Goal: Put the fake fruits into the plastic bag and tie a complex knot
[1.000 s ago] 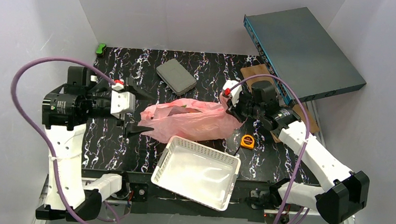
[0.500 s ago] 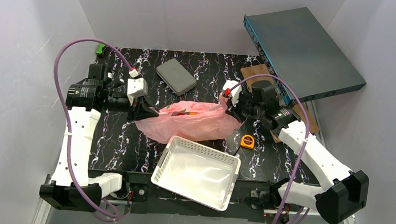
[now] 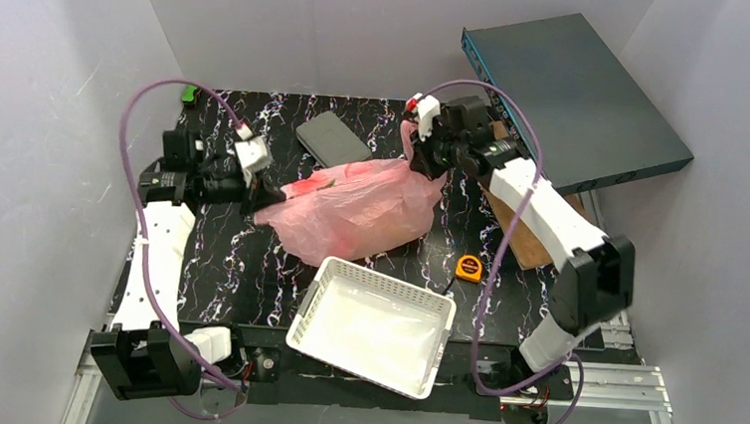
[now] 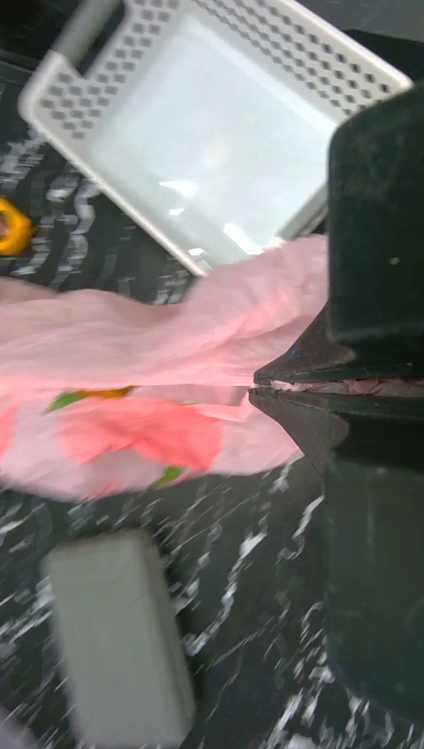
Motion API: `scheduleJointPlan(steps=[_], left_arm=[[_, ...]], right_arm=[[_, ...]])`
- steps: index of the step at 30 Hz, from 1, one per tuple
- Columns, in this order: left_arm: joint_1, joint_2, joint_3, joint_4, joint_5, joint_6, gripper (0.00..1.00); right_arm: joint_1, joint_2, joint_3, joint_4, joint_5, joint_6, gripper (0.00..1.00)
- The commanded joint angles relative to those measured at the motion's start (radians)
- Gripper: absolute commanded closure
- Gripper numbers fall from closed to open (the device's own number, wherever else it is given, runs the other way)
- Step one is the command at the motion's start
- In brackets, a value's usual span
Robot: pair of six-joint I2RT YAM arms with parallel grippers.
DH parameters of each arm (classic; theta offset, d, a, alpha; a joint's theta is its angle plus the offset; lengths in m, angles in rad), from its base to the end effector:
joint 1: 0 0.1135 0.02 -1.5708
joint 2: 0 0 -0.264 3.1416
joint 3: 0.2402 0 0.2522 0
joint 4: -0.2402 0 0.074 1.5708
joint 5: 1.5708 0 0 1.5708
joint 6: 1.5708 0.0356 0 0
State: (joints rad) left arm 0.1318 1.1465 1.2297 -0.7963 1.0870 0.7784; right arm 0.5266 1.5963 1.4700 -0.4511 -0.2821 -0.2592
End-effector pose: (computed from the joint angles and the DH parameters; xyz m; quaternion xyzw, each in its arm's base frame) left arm 0.2212 -0.0025 0.3750 0.4512 0.6698 -0.2660 0.5264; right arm 0.3131 0.1935 0.3470 -0.3951 0.7785 0.1854 0.4511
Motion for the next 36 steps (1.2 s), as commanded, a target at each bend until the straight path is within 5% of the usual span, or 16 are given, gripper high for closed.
scheduleJointPlan(steps=[1,12,24,36], left_arm=[[0.003,0.015,-0.173,-0.14,-0.138,0.378,1.0],[-0.033,0.233,-0.331,0.01,-0.364,0.451,1.0],[-0.044,0.388,-0.36,0.1,-0.514,0.432,1.0],[-0.043,0.236,0.028,-0.258,-0.234,0.245,1.0]], right_arm=[[-0.015,0.169,0.124,-0.095,0.062,0.097,0.99],[-0.02,0.433,0.209,-0.097,0.137,-0.03,0.99],[-0.032,0.488,0.183,-0.079,0.106,-0.043,0.99],[-0.042,0.19,0.179,-0.142,-0.198,-0.098,0.99]])
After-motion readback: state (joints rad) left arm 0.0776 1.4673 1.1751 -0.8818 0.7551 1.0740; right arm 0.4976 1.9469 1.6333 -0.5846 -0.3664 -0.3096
